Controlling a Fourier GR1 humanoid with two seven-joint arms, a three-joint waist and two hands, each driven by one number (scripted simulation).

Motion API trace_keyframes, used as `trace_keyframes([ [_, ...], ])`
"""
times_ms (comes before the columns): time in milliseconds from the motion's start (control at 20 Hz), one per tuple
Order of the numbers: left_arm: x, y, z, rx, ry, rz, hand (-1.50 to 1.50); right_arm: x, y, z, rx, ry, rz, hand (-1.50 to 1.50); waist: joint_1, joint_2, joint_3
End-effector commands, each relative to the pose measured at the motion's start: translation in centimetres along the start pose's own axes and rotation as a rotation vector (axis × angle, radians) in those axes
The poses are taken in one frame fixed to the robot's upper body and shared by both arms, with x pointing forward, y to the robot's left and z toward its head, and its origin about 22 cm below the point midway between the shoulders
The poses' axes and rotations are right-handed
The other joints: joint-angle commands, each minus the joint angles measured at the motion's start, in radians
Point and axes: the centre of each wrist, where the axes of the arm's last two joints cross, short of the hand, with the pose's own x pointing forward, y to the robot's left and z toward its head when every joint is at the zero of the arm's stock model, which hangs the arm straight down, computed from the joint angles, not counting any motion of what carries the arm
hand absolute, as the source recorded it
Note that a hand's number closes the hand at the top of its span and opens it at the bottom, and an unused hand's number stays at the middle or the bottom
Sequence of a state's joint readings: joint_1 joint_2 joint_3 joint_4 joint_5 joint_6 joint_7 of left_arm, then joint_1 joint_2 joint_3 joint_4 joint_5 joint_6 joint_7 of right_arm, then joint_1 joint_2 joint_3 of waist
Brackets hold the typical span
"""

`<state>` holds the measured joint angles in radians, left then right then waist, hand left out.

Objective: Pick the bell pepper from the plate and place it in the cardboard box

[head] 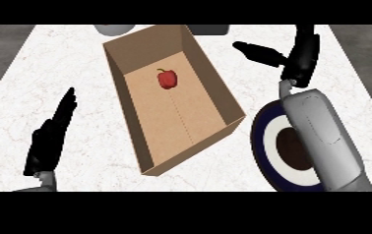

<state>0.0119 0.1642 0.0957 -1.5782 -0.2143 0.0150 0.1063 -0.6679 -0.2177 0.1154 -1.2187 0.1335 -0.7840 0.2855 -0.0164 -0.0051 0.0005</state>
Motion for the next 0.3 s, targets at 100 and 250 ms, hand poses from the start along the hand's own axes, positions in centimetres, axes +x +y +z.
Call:
trace_keyframes([
  [100,-1.7,0.0,0.8,-0.004,-0.007,0.011,0.00,-2.1,-10.0,0.7,-0.017,-0.041,-0.013,-1.50,-0.003,0.001,0.000],
  [250,-0.2,1.8,0.3,-0.008,0.000,-0.004,0.00,-2.2,-13.8,0.6,0.045,-0.061,0.003,-1.50,0.004,0.002,0.000],
])
